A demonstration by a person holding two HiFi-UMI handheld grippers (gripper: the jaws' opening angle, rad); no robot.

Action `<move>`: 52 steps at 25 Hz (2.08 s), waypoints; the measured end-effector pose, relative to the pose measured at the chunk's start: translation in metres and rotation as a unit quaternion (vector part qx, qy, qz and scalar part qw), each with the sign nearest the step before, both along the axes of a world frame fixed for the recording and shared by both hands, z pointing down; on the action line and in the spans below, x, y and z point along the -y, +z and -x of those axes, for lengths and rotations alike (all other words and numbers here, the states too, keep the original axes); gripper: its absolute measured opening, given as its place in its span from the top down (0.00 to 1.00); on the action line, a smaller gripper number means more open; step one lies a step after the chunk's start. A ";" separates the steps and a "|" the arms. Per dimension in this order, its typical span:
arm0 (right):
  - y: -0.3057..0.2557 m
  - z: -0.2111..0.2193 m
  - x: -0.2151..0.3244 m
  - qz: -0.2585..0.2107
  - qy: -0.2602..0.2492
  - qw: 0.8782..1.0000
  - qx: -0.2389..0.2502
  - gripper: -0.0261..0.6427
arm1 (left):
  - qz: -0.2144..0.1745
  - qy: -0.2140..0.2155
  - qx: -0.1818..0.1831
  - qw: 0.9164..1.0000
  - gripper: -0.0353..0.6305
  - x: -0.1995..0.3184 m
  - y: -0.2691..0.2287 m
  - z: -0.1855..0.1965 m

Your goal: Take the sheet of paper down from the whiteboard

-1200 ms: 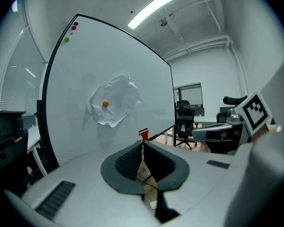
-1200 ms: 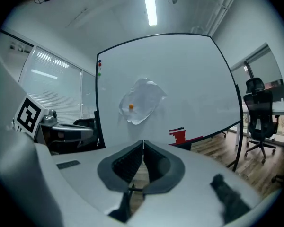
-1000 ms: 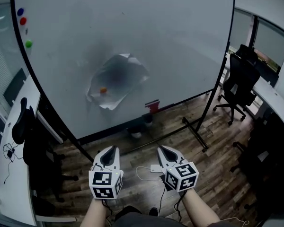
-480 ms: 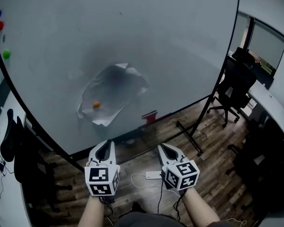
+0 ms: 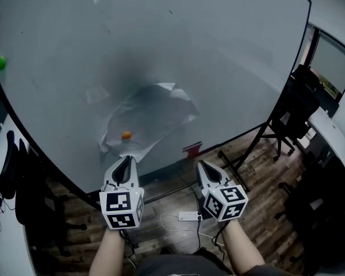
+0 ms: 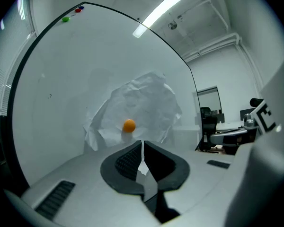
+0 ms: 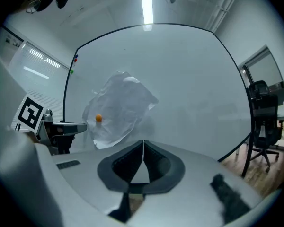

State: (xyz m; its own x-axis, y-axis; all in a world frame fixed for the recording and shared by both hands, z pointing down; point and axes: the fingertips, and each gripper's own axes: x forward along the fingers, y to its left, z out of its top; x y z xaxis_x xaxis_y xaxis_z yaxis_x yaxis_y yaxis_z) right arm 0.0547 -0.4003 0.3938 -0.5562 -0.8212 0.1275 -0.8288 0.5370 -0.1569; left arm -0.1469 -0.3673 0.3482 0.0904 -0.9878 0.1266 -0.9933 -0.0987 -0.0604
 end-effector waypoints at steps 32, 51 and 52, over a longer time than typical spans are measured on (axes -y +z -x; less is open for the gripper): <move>-0.057 0.045 0.108 -0.051 -0.139 0.986 0.079 0.79 | -0.027 -0.200 0.021 0.979 0.64 0.047 -0.023 0.006; -0.071 0.054 0.110 -0.081 -0.156 0.980 0.090 0.90 | -0.033 -0.270 0.013 0.962 0.69 0.058 -0.024 0.020; -0.071 0.053 0.110 -0.080 -0.159 0.980 0.093 0.91 | -0.035 -0.269 0.012 0.963 0.72 0.058 -0.024 0.020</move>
